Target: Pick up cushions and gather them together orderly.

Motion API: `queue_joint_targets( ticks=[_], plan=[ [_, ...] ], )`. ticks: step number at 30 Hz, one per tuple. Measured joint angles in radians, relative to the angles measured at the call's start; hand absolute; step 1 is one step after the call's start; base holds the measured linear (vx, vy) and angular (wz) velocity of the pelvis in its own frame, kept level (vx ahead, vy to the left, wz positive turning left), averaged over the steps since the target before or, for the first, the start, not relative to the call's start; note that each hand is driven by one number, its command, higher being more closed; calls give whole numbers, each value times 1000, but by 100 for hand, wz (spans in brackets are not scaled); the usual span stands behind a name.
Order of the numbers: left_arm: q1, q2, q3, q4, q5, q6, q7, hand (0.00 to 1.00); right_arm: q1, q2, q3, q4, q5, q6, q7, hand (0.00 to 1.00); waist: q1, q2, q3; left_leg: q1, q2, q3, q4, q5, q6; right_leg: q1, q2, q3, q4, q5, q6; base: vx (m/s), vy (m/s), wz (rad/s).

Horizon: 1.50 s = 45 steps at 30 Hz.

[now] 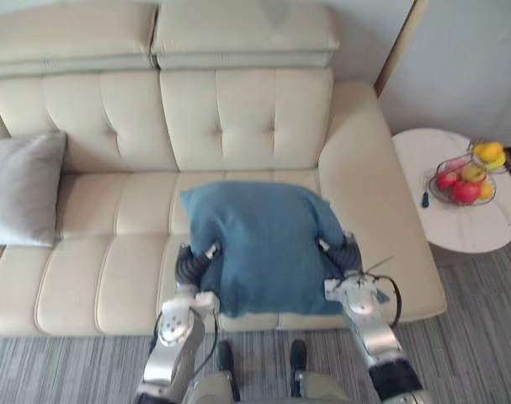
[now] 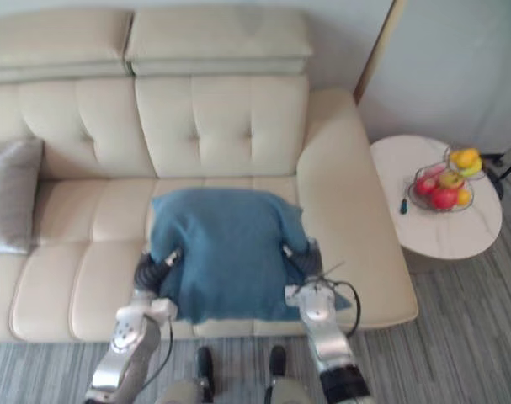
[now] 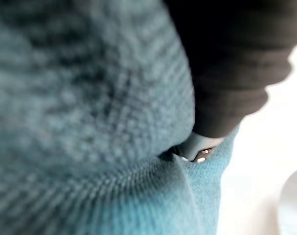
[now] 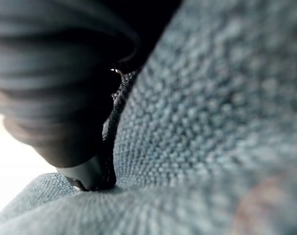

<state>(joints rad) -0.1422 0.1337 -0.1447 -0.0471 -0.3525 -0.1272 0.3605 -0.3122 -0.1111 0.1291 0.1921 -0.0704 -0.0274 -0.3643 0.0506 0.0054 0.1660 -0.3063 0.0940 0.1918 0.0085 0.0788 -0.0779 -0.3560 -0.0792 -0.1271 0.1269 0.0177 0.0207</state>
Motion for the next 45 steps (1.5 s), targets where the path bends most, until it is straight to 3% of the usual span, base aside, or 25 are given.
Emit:
queue_joint_targets(
  ticks=[5, 10, 11, 12, 15, 19, 23, 29, 37, 38, 40, 45],
  plan=[
    [-453, 86, 19, 149, 44, -62, 130, 100, -380, -6, -94, 51, -16, 5, -126, 100, 21, 17, 48, -151, 1, -47, -27, 66, -9, -191, -20, -34, 117, -22, -3, -122, -13, 28],
    [-803, 153, 40, 365, 81, -71, 167, 100, -677, -10, -176, 213, -19, -4, -208, 100, 23, 35, 128, -203, -4, -70, -110, 154, -9, -284, -25, -55, 150, -20, -6, -61, -16, 13],
    [-872, 170, 43, 414, 98, -71, 175, 0, -730, -11, -192, 244, -19, -4, -228, 100, 21, 39, 144, -232, -6, -80, -110, 162, -8, -310, -25, -61, 151, -16, -11, -28, -6, 12],
    [-926, 175, 49, 455, 104, -70, 184, 0, -773, -11, -209, 271, -19, -4, -243, 0, 17, 43, 154, -259, -7, -92, -111, 171, -12, -332, -26, -67, 150, -14, -15, -4, -4, 16],
    [-1059, 181, 79, 578, 117, -61, 208, 0, -899, -8, -268, 380, -18, -3, -294, 0, 8, 45, 201, -315, -8, -129, -111, 197, -35, -374, -31, -86, 143, -9, -21, 32, -29, 15],
    [-1144, 165, 132, 683, 116, -11, 228, 0, -975, -8, -295, 424, -18, 13, -354, 0, 6, 47, 218, -390, -7, -171, -111, 235, -64, -419, -32, -113, 117, -6, -25, 61, -56, 17],
    [-1199, 166, 167, 774, 116, 11, 215, 0, -1021, -19, -316, 456, -4, 26, -343, 0, 8, 45, 220, -448, -8, -173, -111, 270, -74, -465, -34, -120, 112, -5, -26, 99, -60, 14],
    [-1196, 160, 226, 779, 115, 12, 158, 0, -980, -26, -307, 368, 32, 26, -281, 0, 7, 43, 249, -493, -1, -158, -110, 270, -74, -521, -30, -112, 143, -9, -29, 74, -30, -1],
    [-883, 106, 266, 612, 105, 11, 111, 0, -712, -10, -242, 236, 49, 27, -193, 0, 3, 42, 257, -442, -8, -116, -111, 266, -75, -518, -45, -81, 224, -45, -33, -17, -18, 0],
    [-845, 106, 266, 585, 91, 10, 104, 0, -673, -13, -238, 206, 51, 26, -176, 0, 2, 42, 257, -429, -6, -115, -111, 254, -79, -512, -45, -81, 237, -49, -34, -41, -47, -16],
    [-740, 107, 264, 521, 64, 3, 83, 0, -562, -26, -225, 131, 55, 25, -136, 0, -2, 41, 257, -371, 1, -112, -111, 187, -49, -483, -43, -77, 283, -70, -29, -44, -41, -10],
    [-495, 109, 263, 388, -2, -29, 27, 0, -307, -105, -211, -20, 93, 9, -46, 0, -3, 36, 254, -254, -5, -93, -111, 161, -36, -373, -50, -67, 289, -89, -21, -18, -21, 0]
  ],
)
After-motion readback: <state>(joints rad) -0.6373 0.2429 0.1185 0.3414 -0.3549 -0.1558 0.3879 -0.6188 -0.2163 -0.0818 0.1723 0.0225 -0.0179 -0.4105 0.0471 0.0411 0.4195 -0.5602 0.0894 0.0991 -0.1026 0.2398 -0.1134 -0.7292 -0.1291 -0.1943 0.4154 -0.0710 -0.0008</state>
